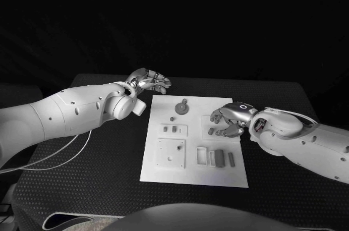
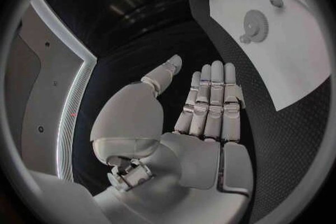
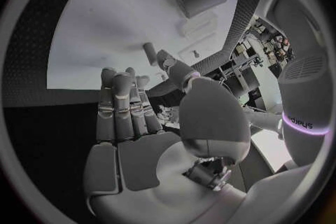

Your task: Assemble the parts on the task board

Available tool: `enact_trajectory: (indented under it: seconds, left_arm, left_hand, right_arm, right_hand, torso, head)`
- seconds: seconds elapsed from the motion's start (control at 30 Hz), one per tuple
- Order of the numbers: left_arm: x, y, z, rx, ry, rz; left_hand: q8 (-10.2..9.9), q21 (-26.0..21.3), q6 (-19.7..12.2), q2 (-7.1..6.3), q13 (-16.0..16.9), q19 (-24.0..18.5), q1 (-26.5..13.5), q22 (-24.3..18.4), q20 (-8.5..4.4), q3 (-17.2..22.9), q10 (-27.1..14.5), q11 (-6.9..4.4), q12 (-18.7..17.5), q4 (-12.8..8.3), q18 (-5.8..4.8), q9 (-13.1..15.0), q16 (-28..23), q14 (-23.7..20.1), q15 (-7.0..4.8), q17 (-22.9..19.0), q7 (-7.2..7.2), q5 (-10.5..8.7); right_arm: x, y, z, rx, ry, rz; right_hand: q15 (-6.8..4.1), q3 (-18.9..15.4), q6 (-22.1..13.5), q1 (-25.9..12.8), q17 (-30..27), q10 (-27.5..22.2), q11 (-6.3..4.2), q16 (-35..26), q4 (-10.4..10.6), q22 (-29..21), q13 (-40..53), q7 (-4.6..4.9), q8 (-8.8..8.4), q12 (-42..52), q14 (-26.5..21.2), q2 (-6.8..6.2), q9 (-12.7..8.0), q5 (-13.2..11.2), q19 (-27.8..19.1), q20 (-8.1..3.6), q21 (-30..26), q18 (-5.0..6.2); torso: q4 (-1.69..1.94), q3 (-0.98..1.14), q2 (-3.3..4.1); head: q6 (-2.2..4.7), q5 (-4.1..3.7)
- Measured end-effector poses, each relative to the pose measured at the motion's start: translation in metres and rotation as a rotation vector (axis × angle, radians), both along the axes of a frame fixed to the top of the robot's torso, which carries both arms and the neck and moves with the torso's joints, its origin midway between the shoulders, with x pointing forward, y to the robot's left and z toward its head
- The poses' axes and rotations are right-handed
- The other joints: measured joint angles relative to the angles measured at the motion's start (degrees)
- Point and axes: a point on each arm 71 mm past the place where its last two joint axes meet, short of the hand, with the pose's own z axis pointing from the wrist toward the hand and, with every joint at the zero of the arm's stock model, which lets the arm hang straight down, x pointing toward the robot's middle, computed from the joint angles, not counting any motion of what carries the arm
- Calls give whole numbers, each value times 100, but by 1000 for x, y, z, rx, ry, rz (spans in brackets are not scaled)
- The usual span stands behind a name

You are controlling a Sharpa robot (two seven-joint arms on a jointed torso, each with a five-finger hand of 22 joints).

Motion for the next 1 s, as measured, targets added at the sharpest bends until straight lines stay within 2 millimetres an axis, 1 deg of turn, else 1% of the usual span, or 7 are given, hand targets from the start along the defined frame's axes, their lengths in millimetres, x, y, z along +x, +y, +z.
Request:
enact_trajectory:
  seconds: [0.2, 0.3, 0.4, 0.47, 0.77, 0.87, 1.0]
  left_arm:
    - [0, 0, 0, 0, 0, 1]
    - [0, 0, 0, 0, 0, 0]
    - [0, 0, 0, -1, 1, -1]
    - [0, 0, 0, -1, 1, -2]
    - [0, 0, 0, -2, 3, -4]
    - [0, 0, 0, -2, 4, -4]
    - [0, 1, 0, -2, 4, -4]
  left_hand:
    - [0, 0, 0, 0, 0, 0, 0, 0, 0, 0, 0, 0, 0, 0, 0, 0, -22, 0, 0, 6, 0, 0]
    - [0, 0, 0, 0, 0, 0, 0, 0, 0, 0, 0, 0, 0, 0, 0, 0, -22, 0, 0, 6, 0, 0]
    - [0, 0, 0, 0, 0, 0, 0, -5, 0, -16, 0, 0, 0, -16, 0, 0, -22, 0, 0, 14, 0, 0]
    - [0, 0, 0, 0, 0, 0, 0, -6, 0, -16, 0, 0, 0, -16, 0, 0, -22, 0, 0, 15, 0, 0]
    - [0, 0, 0, 0, 0, 0, 0, -6, 0, -16, 0, 0, 0, -17, 0, 1, -22, 0, 0, 21, 0, 0]
    - [0, 0, 0, 0, 0, 0, 0, -10, 0, -16, 0, 0, 0, -17, 0, 0, -22, 0, 0, 20, 0, 0]
    - [0, 0, 0, 0, 0, 0, 0, -12, 0, -16, 0, 0, 0, -17, 0, -5, -44, 0, 0, 27, 0, 0]
  right_arm:
    - [-3, 7, -9, -32, 6, 16]
    - [-6, 13, -11, -38, 7, 30]
    - [-8, 16, -14, -44, 4, 40]
    - [-8, 18, -14, -49, 1, 45]
    - [-8, 22, -15, -59, -11, 54]
    - [-8, 23, -15, -62, -14, 54]
    - [-8, 23, -15, -63, -19, 51]
  right_hand:
    - [0, 0, 58, 4, 8, 69, -45, 0, 0, -1, 0, -58, 33, 19, 1, 4, 15, 0, 0, 0, 0, 35]
    - [-12, 0, 144, 82, 17, 194, -82, 0, 0, -2, 4, -76, 103, 86, 15, 82, 46, 0, 1, 0, 0, 49]
    - [-89, -27, 366, 133, 17, 443, -171, 26, -27, 0, 70, -103, 222, 225, 95, 273, 98, 0, 21, -18, 2, 76]
    - [-129, -56, 429, 127, 17, 516, -228, 27, -56, 2, 103, -155, 251, 262, 135, 361, 117, 0, 45, -41, 2, 81]
    - [-180, -48, 545, 121, 16, 638, -267, 26, -128, 2, 150, -210, 312, 313, 189, 530, 144, 0, 76, -71, 18, 82]
    - [-181, -48, 584, 100, 16, 658, -288, 26, -128, 2, 165, -210, 313, 313, 190, 653, 150, 0, 77, -72, 28, 81]
    - [-204, -57, 644, -24, 15, 720, -308, 26, -70, 2, 187, -230, 336, 339, 229, 897, 160, 0, 87, -82, 29, 81]
  torso:
    - [-2, -8, 0]
    - [-1, -9, 0]
    - [1, -9, 0]
    - [4, -9, 0]
    - [0, -12, 0]
    - [-3, -12, 0]
    - [-3, -12, 0]
  head:
    - [-14, 3]
    - [-18, 5]
    - [-29, 8]
    - [-30, 8]
    - [-48, 19]
    - [-53, 21]
    - [-56, 24]
